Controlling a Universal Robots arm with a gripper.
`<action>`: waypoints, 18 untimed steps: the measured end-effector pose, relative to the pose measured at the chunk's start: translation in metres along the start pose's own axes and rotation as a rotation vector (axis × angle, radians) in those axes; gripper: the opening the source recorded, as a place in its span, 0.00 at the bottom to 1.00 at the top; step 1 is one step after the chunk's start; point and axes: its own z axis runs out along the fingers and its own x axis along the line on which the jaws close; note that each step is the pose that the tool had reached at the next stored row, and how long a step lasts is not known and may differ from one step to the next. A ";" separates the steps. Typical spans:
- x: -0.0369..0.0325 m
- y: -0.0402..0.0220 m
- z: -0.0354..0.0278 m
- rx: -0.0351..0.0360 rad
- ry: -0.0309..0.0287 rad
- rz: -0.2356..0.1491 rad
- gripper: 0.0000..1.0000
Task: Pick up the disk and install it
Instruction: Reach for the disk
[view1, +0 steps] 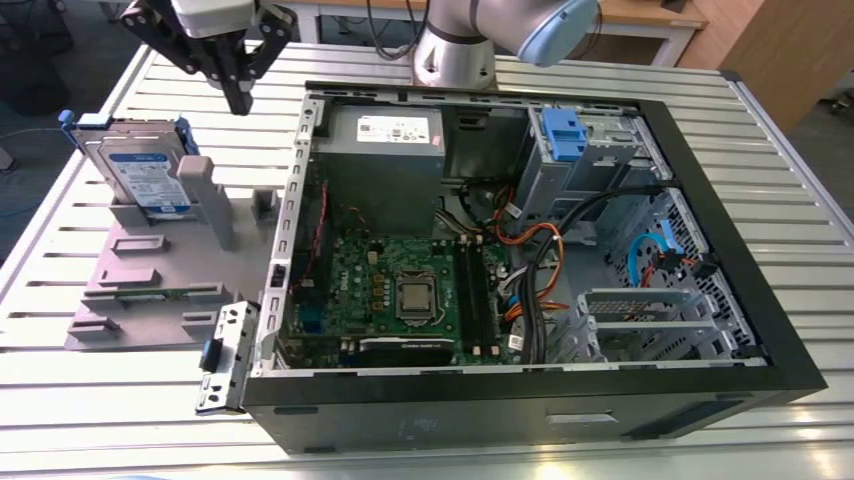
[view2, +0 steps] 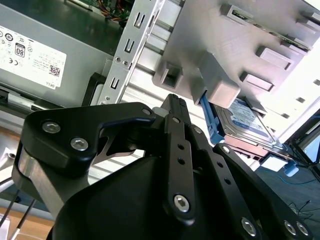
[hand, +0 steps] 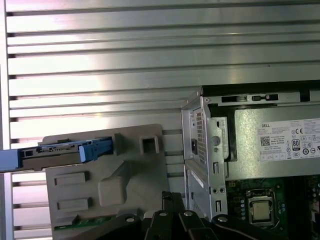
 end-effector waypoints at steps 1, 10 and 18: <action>0.0003 0.0000 0.0000 0.0000 0.0000 0.000 0.11; 0.0020 -0.0002 0.0000 0.0000 0.0000 0.000 0.11; 0.0035 -0.0003 0.0000 0.0000 0.0000 0.000 0.11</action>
